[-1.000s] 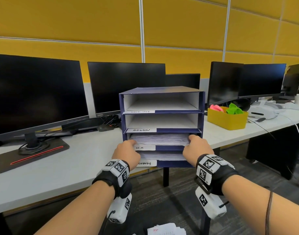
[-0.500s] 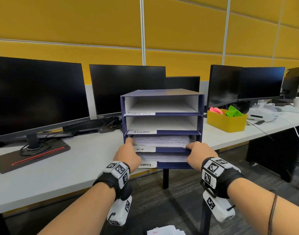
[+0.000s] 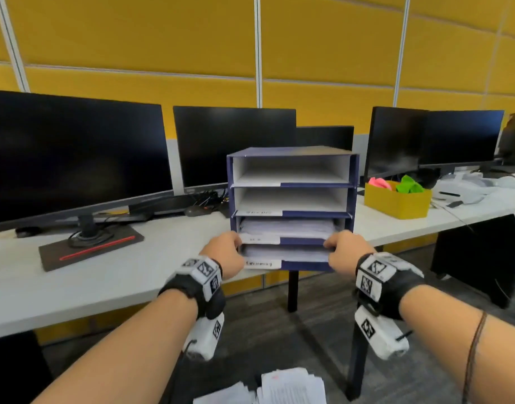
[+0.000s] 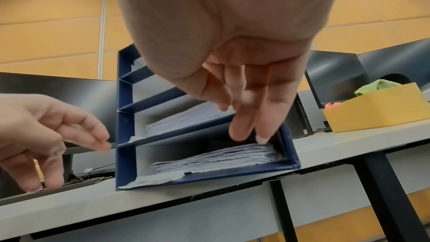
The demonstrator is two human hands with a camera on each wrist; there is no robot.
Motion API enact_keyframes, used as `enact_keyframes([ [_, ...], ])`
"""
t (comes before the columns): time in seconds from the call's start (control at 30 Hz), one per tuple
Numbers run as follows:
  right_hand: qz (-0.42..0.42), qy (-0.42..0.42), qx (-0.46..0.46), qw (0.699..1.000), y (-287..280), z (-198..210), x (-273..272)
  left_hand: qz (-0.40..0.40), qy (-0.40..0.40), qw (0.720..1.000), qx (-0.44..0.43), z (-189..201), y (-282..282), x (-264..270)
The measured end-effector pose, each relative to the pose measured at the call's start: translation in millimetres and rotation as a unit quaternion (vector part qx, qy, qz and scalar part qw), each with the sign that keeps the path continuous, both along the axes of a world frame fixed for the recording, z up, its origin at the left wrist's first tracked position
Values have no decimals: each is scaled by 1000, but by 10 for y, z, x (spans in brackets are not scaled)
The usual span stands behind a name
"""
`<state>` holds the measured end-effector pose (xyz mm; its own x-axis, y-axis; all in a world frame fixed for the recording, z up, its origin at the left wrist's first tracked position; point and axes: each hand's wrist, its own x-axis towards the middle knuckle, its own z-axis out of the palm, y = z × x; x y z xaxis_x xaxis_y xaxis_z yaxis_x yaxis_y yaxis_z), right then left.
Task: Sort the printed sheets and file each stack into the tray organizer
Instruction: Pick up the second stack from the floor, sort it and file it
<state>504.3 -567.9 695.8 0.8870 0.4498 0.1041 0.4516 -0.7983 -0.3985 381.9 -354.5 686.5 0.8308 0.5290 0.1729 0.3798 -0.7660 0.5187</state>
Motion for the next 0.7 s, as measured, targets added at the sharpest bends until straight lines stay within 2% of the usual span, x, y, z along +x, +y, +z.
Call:
enact_keyframes([
  [0.13, 50, 5, 12, 999, 14, 87, -319, 1, 59, 998, 14, 127, -42, -412],
  [0.3, 121, 14, -27, 992, 179, 164, -759, 17, 118, 992, 29, 169, -17, -955],
  [0.5, 189, 1, -25, 982, 537, 103, -1115, 61, 116, 991, 25, 195, 222, -1488],
  [0.7, 231, 23, -16, 973, 898, -99, -1203, 84, 103, 991, 21, 19, 495, -1617],
])
